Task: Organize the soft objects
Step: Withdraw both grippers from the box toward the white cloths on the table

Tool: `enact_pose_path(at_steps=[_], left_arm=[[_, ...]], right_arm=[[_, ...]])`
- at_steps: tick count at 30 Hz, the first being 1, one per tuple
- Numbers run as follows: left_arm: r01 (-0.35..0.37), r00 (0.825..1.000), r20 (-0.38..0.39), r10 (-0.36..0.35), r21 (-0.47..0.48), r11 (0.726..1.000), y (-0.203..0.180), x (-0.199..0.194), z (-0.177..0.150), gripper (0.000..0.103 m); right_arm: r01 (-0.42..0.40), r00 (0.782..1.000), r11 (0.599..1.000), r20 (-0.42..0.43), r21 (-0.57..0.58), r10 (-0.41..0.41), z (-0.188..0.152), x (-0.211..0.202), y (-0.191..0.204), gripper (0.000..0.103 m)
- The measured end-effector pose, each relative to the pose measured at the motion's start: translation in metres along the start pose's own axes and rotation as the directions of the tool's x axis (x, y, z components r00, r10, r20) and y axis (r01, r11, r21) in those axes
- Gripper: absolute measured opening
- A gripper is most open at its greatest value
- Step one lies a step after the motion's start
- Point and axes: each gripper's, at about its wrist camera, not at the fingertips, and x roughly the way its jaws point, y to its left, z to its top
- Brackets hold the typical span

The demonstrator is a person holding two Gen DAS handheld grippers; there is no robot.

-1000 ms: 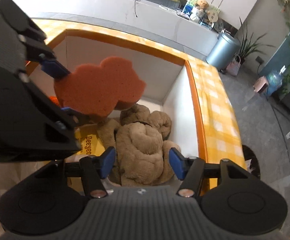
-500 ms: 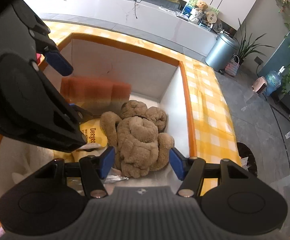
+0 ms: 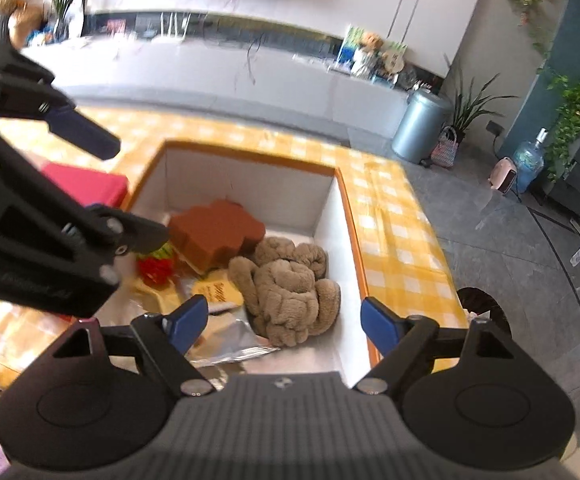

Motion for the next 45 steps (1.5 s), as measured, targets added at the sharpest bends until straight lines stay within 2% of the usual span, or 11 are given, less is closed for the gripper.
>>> enact_pose_path(at_steps=[6, 13, 16, 22, 27, 34, 38, 42, 45], left_arm=[[-0.026, 0.996, 0.084, 0.029, -0.039, 0.999, 0.001, -0.049, -0.026, 0.083], [-0.044, 0.988, 0.138, 0.062, -0.130, 0.991, 0.007, -0.090, -0.075, 0.083], [-0.045, 0.989, 0.130, 0.072, -0.202, 0.978, 0.013, -0.100, -0.105, 0.083], [-0.083, 0.987, 0.097, 0.125, -0.349, 0.933, 0.032, -0.117, -0.157, 0.082], [-0.108, 0.985, 0.070, 0.155, -0.448, 0.887, 0.049, -0.128, -0.194, 0.082], [-0.148, 0.982, 0.024, 0.189, -0.533, 0.833, 0.067, -0.139, -0.240, 0.082], [-0.162, 0.979, 0.005, 0.203, -0.585, 0.794, 0.083, -0.144, -0.260, 0.081], [-0.182, 0.972, 0.007, 0.234, -0.607, 0.773, 0.098, -0.148, -0.276, 0.080], [-0.171, 0.974, 0.004, 0.225, -0.639, 0.750, 0.112, -0.146, -0.281, 0.077]], right_arm=[[-0.003, 0.995, 0.994, 0.095, 0.109, -0.007, -0.016, -0.042, 0.016, 0.086], [-0.051, 0.990, 0.958, 0.142, 0.281, 0.012, -0.046, -0.076, 0.041, 0.093], [-0.053, 0.989, 0.940, 0.149, 0.337, 0.002, -0.060, -0.083, 0.055, 0.095], [-0.072, 0.993, 0.905, 0.113, 0.420, 0.027, -0.087, -0.085, 0.079, 0.095], [-0.080, 0.996, 0.912, 0.075, 0.402, 0.055, -0.097, -0.080, 0.110, 0.095], [-0.112, 0.992, 0.940, 0.095, 0.322, 0.086, -0.095, -0.081, 0.149, 0.095], [-0.145, 0.988, 0.952, 0.083, 0.270, 0.126, -0.090, -0.077, 0.175, 0.095], [-0.174, 0.984, 0.962, 0.080, 0.210, 0.160, -0.082, -0.070, 0.200, 0.095], [-0.190, 0.980, 0.970, 0.094, 0.155, 0.177, -0.073, -0.064, 0.219, 0.095]])
